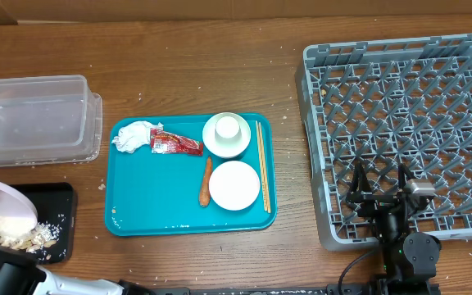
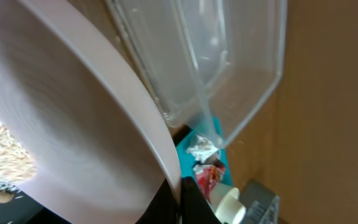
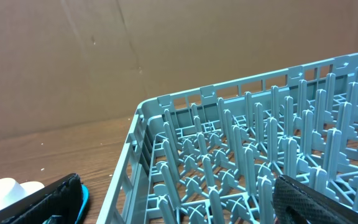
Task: Sort waste into correct bins and load items into the dishwasher
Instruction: 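Tilt the plate over the black tray to dump the rice scraps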
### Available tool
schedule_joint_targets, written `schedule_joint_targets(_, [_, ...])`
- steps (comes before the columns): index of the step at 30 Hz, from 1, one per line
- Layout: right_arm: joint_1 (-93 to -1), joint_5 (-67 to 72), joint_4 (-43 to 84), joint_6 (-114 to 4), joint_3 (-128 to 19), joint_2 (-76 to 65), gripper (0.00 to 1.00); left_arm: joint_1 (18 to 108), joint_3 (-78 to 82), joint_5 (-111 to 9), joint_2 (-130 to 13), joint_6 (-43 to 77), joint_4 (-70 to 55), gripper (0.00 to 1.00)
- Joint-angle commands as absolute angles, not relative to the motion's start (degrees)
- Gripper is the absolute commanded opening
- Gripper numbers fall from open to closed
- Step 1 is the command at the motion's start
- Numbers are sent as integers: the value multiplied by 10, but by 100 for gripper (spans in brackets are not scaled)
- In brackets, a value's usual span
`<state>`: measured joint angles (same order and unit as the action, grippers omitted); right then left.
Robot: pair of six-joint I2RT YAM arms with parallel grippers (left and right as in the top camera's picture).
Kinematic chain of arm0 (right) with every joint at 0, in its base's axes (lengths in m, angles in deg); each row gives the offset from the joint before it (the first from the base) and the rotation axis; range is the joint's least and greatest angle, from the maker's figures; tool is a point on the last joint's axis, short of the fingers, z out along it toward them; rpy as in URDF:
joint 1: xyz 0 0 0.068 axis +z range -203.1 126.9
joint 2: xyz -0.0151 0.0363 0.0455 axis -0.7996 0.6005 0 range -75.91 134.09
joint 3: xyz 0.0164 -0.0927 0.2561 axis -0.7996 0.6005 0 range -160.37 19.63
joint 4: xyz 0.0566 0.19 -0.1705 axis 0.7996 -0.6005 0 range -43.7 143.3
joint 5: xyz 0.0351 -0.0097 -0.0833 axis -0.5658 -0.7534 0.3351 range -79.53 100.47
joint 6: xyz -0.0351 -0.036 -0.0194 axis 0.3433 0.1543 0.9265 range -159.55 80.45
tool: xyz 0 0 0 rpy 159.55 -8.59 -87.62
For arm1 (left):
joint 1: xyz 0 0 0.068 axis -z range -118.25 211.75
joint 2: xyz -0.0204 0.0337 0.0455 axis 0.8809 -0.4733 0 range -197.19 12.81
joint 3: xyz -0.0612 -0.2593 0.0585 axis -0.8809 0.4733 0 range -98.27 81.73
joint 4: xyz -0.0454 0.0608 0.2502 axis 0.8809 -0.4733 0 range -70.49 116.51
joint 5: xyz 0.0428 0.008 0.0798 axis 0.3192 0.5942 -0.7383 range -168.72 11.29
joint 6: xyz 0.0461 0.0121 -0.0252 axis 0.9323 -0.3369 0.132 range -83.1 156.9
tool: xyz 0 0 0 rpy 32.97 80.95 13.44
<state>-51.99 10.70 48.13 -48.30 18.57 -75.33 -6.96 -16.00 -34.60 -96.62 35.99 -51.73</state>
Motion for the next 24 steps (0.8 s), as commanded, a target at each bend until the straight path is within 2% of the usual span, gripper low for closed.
schedule_joint_targets(1, [-523,109,485,-481,192,-757,100,-84,-158,-263,-961,418,-521,4])
schedule_joint_targets(9, [-523,109,485,-481,192,-757,100,-93,-158,-244,-962,463,-539,4])
schedule_joint_targets(11, [-523,109,485,-481,192,-757,100,-99,-158,-269,-962,428,-527,4])
schedule_joint_targets(14, [-523,109,485,-481,192,-757,100,-111,-158,-199,-962,458,-543,4])
schedule_joint_targets(22, [-523,109,485,-481,192,-757,100,-133,-158,-163,-961,473,-570,4])
schedule_joint_targets(24, [-523,109,485,-481,192,-757,100,-134,-158,-156,-962,510,-570,4])
